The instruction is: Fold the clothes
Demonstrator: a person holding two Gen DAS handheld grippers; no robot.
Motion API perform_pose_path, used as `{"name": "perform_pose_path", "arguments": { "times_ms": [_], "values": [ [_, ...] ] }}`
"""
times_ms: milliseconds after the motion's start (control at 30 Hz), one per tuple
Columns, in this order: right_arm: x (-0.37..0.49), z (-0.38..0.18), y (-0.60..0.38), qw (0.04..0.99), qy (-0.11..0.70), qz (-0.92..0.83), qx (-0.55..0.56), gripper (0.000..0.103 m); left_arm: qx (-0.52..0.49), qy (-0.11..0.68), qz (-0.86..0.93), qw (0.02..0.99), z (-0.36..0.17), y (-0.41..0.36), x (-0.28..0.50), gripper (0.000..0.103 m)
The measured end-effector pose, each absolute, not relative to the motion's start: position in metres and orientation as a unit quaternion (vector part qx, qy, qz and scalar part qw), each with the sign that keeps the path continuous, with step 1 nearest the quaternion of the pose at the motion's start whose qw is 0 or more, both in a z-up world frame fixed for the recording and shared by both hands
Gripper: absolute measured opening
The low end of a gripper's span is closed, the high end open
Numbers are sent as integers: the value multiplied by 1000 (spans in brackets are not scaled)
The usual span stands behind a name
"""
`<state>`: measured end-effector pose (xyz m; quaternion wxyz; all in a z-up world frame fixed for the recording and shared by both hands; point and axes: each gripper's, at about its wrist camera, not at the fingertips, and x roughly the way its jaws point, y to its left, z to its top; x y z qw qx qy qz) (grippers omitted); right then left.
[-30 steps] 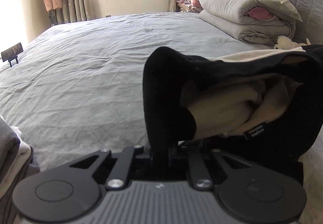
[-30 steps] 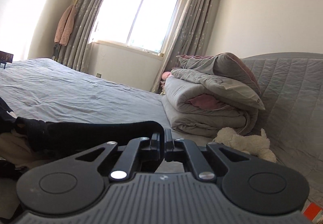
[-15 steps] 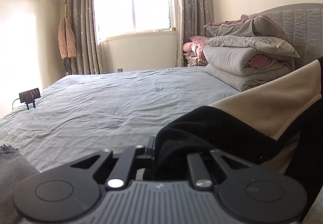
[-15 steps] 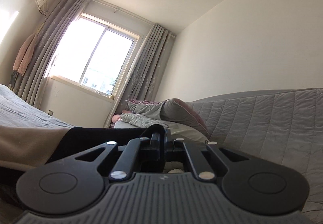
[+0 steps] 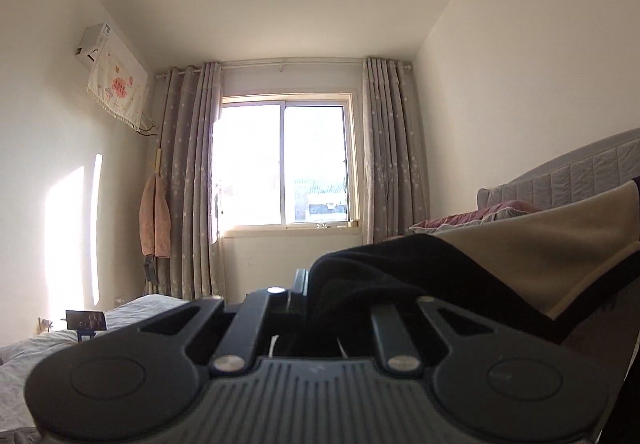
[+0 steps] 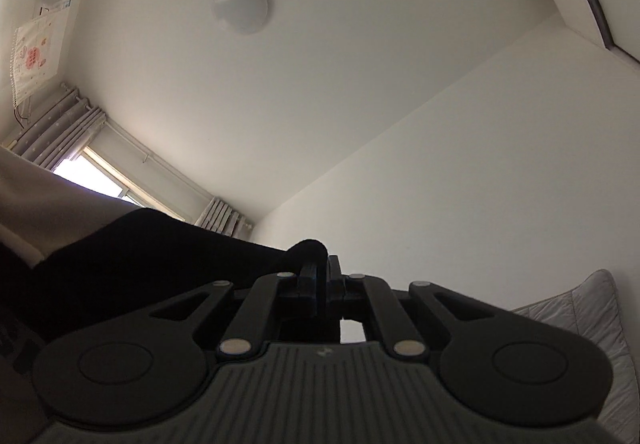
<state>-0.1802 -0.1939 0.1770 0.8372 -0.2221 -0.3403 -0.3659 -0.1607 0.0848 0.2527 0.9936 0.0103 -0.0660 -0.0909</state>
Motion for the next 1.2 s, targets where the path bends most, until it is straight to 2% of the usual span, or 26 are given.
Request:
{"name": "perform_pose_path", "arguments": {
  "times_ms": [100, 200, 333, 433, 467, 533, 600, 633, 700, 767, 800, 867, 967, 1033, 1100, 1200],
  "values": [
    [-194, 198, -207, 823, -369, -380, -208, 3, -12, -71, -127, 989, 275, 91, -172, 10],
    [-199, 215, -226, 818, -378, -390, -190, 3, 13, -92, -141, 986, 293, 81, -175, 10],
    [-171, 223, -262, 844, -330, -385, -172, 5, 91, -67, -122, 986, 298, 47, -134, 10],
    [-124, 217, -301, 898, -219, -352, -148, 5, 167, 2, -102, 981, 263, 14, -60, 10],
    [-97, 209, -316, 920, -159, -331, -135, 10, 194, 29, -95, 976, 247, 3, -32, 10],
    [-26, 182, -342, 957, 8, -264, -121, 16, 238, 89, -82, 964, 213, -18, 27, 17],
    [49, 132, -351, 946, 189, -244, -98, 15, 219, 192, -83, 953, 156, -20, 93, 19],
    [64, 109, -359, 928, 238, -277, -78, 10, 198, 247, -76, 945, 128, -15, 115, 19],
    [71, 83, -371, 918, 262, -297, -34, 10, 145, 322, -56, 934, 87, 0, 136, 19],
    [69, 76, -378, 920, 280, -275, -22, 10, 103, 320, -59, 940, 75, 17, 128, 21],
    [68, 79, -371, 922, 270, -276, -32, 11, 87, 316, -61, 943, 73, 24, 124, 28],
    [65, 80, -355, 925, 263, -272, -43, 20, 73, 317, -56, 944, 76, 36, 116, 33],
    [49, 78, -331, 929, 285, -237, -22, 20, 66, 304, -65, 948, 93, 42, 92, 34],
    [33, 77, -309, 930, 303, -208, -8, 20, 63, 296, -90, 949, 104, 44, 67, 41],
    [25, 78, -295, 931, 315, -182, -1, 20, 63, 298, -112, 946, 108, 40, 39, 57],
    [9, 79, -276, 929, 341, -143, 25, 30, 84, 329, -133, 931, 101, 28, 2, 63]
  ]
}}
